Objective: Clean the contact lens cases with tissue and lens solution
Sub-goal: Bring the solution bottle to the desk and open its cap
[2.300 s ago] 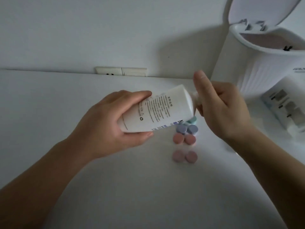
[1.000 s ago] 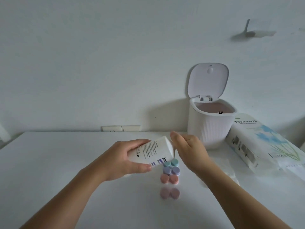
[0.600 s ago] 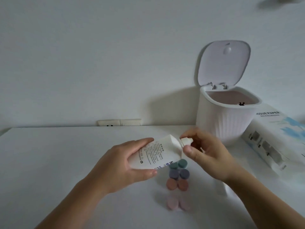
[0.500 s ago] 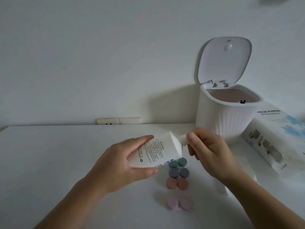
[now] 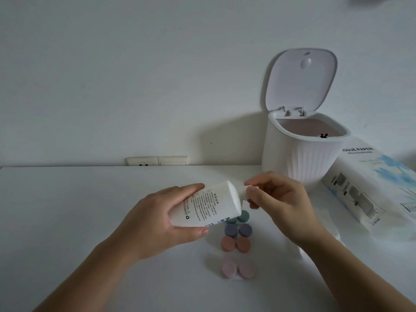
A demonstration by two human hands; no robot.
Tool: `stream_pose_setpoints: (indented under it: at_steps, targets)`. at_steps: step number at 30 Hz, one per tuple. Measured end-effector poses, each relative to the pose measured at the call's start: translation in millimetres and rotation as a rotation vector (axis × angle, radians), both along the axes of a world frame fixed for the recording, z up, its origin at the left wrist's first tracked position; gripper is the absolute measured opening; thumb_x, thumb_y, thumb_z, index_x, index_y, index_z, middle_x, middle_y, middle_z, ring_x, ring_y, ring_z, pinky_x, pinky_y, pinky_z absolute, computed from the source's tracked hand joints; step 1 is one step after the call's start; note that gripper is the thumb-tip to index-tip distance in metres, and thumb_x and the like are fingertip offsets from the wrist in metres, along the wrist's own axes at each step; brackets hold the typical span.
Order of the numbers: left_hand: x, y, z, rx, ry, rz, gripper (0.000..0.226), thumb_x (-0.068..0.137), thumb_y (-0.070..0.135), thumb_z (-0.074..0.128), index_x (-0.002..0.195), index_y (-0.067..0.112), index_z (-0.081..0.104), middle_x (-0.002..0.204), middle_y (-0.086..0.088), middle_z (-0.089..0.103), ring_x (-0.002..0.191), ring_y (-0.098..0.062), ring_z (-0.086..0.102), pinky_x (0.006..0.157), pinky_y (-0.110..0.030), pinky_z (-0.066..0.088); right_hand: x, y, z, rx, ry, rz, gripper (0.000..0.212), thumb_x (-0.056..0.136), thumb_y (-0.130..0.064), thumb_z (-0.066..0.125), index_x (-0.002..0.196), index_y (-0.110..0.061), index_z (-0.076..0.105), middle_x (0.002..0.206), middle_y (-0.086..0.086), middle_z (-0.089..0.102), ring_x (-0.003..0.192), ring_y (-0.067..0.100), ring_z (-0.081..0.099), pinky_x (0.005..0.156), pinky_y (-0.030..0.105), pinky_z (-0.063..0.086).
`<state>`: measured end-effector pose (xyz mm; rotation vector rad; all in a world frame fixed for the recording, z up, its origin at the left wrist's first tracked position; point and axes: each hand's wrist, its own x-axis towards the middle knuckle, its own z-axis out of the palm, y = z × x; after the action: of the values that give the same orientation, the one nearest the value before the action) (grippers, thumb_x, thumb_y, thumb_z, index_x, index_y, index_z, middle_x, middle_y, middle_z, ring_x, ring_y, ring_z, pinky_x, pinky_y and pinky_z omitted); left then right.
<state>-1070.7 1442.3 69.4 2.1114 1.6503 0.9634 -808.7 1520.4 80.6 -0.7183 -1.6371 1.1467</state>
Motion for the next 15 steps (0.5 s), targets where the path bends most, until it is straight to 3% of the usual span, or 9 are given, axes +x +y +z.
stream_pose_setpoints:
  at_steps: [3,5,7,15]
  targets:
    - [-0.3,-0.2,0.6,0.015,-0.018,0.007,0.082,0.062,0.066,0.08,0.137,0.055,0.047,0.125,0.033,0.061,0.116,0.005,0.06,0.094,-0.033,0.054,0.6,-1.1,2.6,-0.001,-0.009,0.071,0.032,0.077,-0.021,0.074,0.108,-0.025,0.073,0.103,0.006,0.072,0.081,0.016,0.062,0.076,0.033,0.055]
    - [-0.4,-0.7,0.7,0.021,-0.016,0.008,0.082,0.062,0.067,0.079,0.137,0.056,0.047,0.125,0.034,0.06,0.116,0.006,0.059,0.094,-0.03,0.053,-3.1,-2.1,1.3,-0.009,-0.013,0.012,0.029,0.076,-0.038,0.073,0.104,-0.03,0.074,0.093,0.004,0.072,0.078,0.015,0.064,0.075,0.035,0.055]
    - [-1.0,-0.9,0.4,0.02,-0.01,0.008,0.082,0.062,0.068,0.079,0.137,0.056,0.046,0.125,0.036,0.059,0.116,0.008,0.059,0.094,-0.029,0.053,-6.1,-1.7,-0.5,-0.011,-0.029,-0.049,0.023,0.075,-0.045,0.072,0.093,-0.03,0.076,0.078,-0.001,0.071,0.069,0.011,0.064,0.067,0.028,0.054]
    - [-2.5,-0.2,-0.5,0.024,-0.021,0.013,0.082,0.061,0.067,0.08,0.136,0.058,0.046,0.125,0.035,0.06,0.116,0.006,0.059,0.094,-0.029,0.052,-2.5,0.7,-7.0,-0.022,0.032,0.056,0.023,0.075,-0.031,0.077,0.098,-0.026,0.075,0.083,-0.002,0.07,0.076,0.018,0.063,0.074,0.03,0.05]
